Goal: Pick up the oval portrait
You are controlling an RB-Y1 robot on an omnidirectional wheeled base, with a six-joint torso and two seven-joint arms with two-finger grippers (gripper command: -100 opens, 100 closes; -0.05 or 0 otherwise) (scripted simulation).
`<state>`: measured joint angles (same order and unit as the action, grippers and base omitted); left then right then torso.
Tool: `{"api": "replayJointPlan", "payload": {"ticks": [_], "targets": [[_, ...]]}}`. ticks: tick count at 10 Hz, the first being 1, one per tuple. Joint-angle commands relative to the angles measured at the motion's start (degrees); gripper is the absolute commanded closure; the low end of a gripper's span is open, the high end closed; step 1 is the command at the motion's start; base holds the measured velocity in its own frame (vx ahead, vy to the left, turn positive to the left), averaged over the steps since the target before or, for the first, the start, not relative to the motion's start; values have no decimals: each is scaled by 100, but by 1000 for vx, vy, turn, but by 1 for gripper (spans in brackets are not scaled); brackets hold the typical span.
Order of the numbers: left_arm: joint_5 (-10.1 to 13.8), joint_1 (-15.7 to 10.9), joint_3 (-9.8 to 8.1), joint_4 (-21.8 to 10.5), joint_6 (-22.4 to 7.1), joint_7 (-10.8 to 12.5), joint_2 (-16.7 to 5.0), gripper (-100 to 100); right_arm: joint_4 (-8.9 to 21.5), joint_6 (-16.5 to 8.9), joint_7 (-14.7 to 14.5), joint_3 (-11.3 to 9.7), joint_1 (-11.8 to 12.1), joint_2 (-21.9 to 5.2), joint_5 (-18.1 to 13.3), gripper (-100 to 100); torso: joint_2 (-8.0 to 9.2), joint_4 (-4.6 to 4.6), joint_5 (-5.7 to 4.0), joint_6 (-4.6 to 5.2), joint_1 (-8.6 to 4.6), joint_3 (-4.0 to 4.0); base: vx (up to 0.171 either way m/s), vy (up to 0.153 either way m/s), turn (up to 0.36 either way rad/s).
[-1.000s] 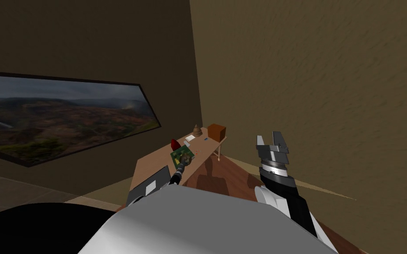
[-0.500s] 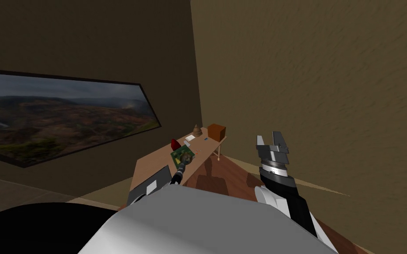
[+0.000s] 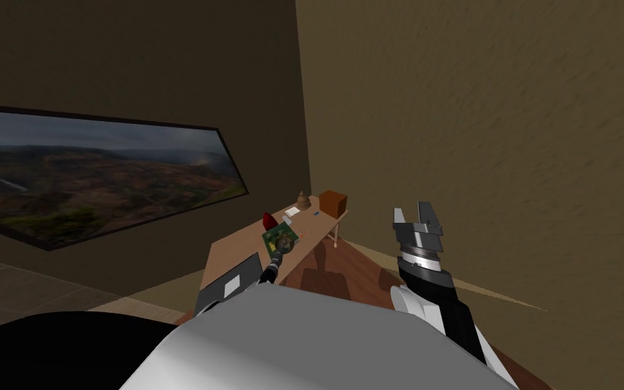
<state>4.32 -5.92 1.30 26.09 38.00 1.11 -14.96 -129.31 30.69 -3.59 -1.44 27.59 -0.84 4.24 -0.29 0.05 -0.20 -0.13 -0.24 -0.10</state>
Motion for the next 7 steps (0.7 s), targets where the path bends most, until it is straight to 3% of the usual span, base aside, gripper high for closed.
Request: {"api": "replayJointPlan", "payload": {"ticks": [1,3,5,6,7], "targets": [[-59,153,127,162,14,206,-150,100,0,0,0,0,0,0,0,0,0,0,0,0,0,0,51,-86,101],[-81,208,175,208,28,279,-205,100,0,0,0,0,-1,0,0,0,3,1,2,5,-1,2,21,-54,37],[-146,373,318,346,70,498,-369,100,0,0,0,0,0,0,0,0,12,2,2,-2,3,6,18,-69,92],[-131,367,282,370,31,426,-331,100,0,0,0,0,-1,0,0,0,11,2,3,1,1,6,7,-31,21],[-135,377,288,368,37,445,-340,0,0,0,0,0,-1,0,0,0,12,5,6,5,12,8,0,-6,-2]]}}
